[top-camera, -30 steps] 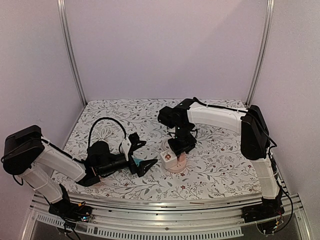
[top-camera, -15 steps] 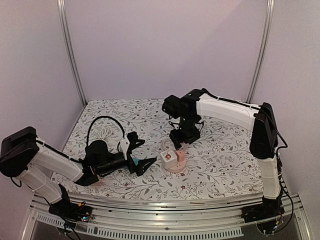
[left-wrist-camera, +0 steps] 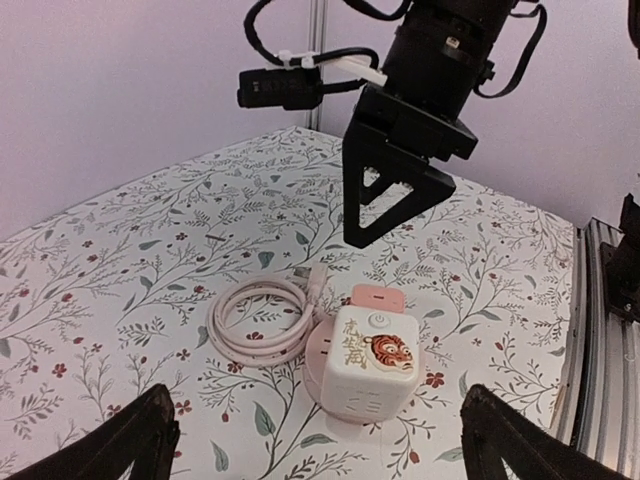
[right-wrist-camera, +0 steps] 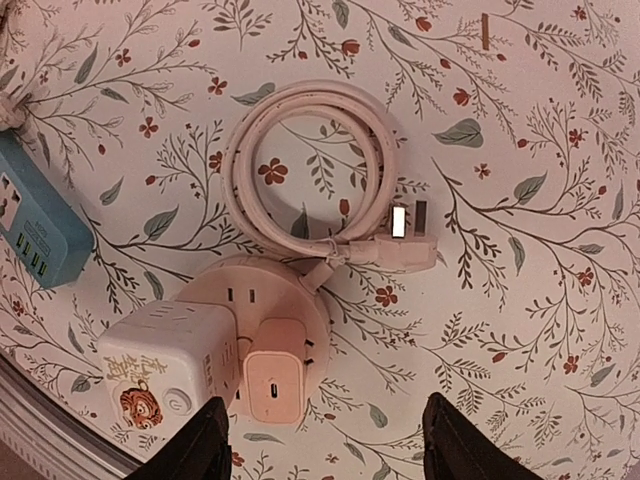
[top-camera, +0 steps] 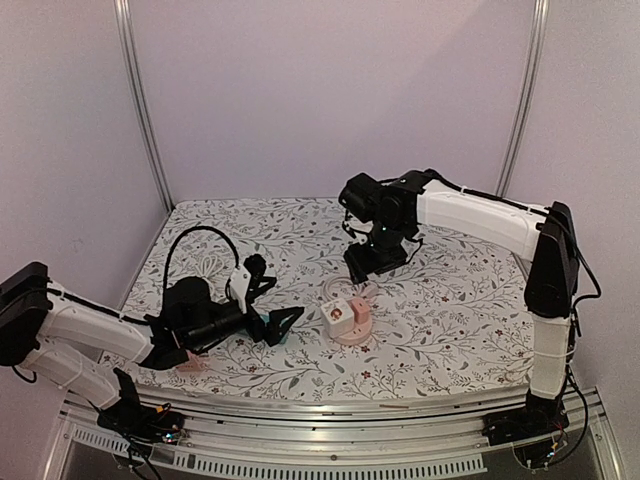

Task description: Insert the plug

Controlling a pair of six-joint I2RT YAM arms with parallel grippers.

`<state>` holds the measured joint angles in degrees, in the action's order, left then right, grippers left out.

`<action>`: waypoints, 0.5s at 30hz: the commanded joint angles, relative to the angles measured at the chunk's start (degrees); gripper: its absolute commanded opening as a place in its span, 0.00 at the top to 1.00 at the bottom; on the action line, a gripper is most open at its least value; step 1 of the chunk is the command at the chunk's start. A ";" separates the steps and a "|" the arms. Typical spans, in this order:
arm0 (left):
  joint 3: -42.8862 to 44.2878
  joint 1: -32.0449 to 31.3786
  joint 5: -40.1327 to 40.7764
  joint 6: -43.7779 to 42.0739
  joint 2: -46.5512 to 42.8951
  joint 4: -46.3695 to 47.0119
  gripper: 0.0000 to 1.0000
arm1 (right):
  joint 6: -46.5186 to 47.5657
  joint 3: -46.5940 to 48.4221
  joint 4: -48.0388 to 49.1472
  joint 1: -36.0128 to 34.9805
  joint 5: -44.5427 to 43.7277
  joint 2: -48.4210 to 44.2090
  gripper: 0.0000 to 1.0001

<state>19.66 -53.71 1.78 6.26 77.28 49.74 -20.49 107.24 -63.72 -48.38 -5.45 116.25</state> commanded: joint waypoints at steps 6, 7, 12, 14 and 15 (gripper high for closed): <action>-3.11 -0.69 9.97 3.79 -9.33 -14.69 0.03 | 2.25 -2.53 7.38 -5.46 2.11 -2.18 0.34; -3.47 -0.69 10.96 4.10 -10.49 -15.80 0.03 | 2.29 -2.10 7.41 -6.29 1.84 -1.77 0.34; -4.37 -0.69 14.24 4.92 -14.43 -20.87 0.03 | 1.71 -1.16 7.62 -9.66 -2.17 1.65 0.34; -5.06 -0.69 14.83 5.01 -15.53 -21.31 0.03 | 1.32 -0.29 7.65 -10.87 -3.29 3.23 0.34; -5.33 -0.69 15.04 5.12 -16.02 -21.41 0.04 | 1.13 0.33 7.70 -11.63 -3.66 4.40 0.34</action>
<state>15.92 -54.11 13.80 10.37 63.16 32.67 -18.98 105.21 -57.19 -58.02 -5.72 116.64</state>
